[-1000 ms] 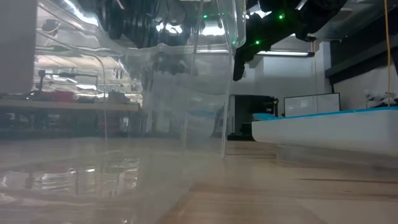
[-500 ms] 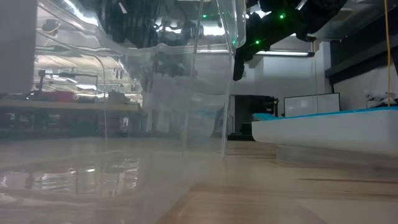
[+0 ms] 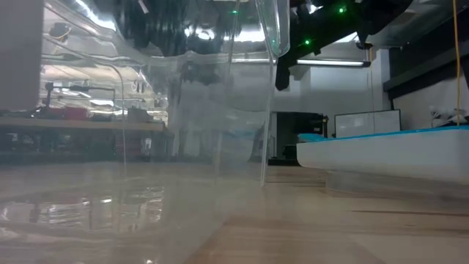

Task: Roll bandage
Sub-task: Prepare the transparent zip bag

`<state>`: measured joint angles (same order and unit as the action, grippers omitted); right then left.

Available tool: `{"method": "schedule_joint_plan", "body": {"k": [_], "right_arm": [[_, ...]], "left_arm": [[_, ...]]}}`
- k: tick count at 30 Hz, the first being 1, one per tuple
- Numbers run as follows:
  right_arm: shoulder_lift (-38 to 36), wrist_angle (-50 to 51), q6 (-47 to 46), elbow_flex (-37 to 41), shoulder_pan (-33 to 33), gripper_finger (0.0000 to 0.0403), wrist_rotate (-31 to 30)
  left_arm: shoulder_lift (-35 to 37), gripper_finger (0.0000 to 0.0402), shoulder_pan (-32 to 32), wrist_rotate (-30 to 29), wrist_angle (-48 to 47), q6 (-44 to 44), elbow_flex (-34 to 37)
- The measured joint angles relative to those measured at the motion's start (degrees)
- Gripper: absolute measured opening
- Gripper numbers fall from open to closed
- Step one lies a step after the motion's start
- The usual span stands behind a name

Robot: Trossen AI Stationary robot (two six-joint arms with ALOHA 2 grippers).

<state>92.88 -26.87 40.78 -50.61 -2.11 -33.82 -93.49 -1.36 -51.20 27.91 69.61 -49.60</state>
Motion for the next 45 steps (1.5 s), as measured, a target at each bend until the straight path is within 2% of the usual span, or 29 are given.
{"method": "schedule_joint_plan", "body": {"k": [9,26,36,45], "right_arm": [[0.0,-0.1,0.0,0.0,1.3,0.0163,-5.5],[0.0,0.0,0.0,0.0,1.4,0.0162,-5.6],[0.0,0.0,0.0,0.0,1.4,0.0162,-5.8],[-0.2,0.4,1.2,0.0,1.4,0.0162,-12.5]], "left_arm": [[0.0,0.0000,3.1,0.0,2.6,-3.7,0.0],[0.0,0.0000,4.7,0.0,2.5,-8.3,0.0],[0.0,0.0000,3.7,0.0,-1.9,-8.1,0.0],[0.0,0.0000,3.8,0.0,-2.1,-8.1,0.0]]}}
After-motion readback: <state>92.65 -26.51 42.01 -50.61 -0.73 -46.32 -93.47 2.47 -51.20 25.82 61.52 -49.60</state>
